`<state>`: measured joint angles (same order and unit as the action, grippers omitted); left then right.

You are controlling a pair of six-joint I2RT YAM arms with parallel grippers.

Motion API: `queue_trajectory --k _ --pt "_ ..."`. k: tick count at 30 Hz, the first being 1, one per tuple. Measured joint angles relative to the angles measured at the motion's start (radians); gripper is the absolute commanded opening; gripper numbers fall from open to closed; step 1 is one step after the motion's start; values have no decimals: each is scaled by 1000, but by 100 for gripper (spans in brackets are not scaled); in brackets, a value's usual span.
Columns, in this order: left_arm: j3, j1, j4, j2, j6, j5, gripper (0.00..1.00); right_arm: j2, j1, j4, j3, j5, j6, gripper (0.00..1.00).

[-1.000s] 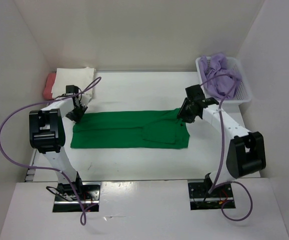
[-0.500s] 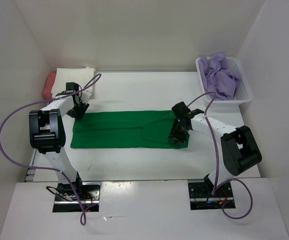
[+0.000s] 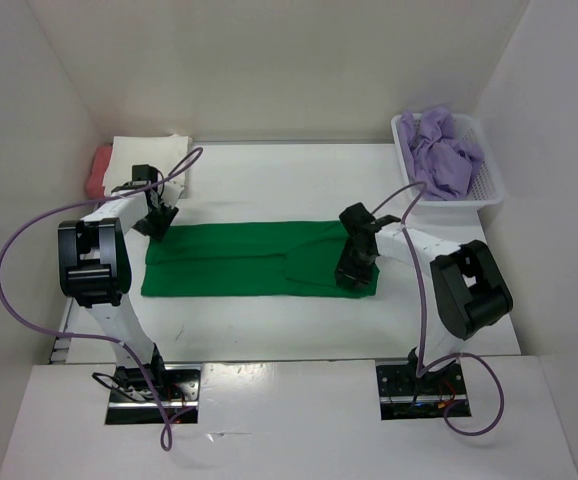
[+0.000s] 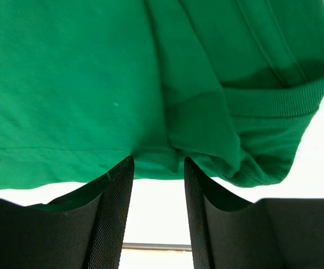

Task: Fold and stack the t-shirts
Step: Fold the other side of the tshirt into a rectangle

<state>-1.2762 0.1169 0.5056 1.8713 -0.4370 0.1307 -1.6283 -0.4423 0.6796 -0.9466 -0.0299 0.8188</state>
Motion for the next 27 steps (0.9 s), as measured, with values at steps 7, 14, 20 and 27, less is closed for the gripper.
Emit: queue_trajectory --k 7,14,20,27 --pt "9 0 -1 -1 -1 3 53 0 0 -6 -20 16 1 37" --pt "16 0 -5 -2 -1 6 53 -14 0 -6 -20 19 -2 2" --pt "25 0 -5 -2 -2 15 53 -2 0 6 -20 19 6 0" --pt "34 0 -12 -3 -2 23 53 147 0 58 -19 6 31 0"
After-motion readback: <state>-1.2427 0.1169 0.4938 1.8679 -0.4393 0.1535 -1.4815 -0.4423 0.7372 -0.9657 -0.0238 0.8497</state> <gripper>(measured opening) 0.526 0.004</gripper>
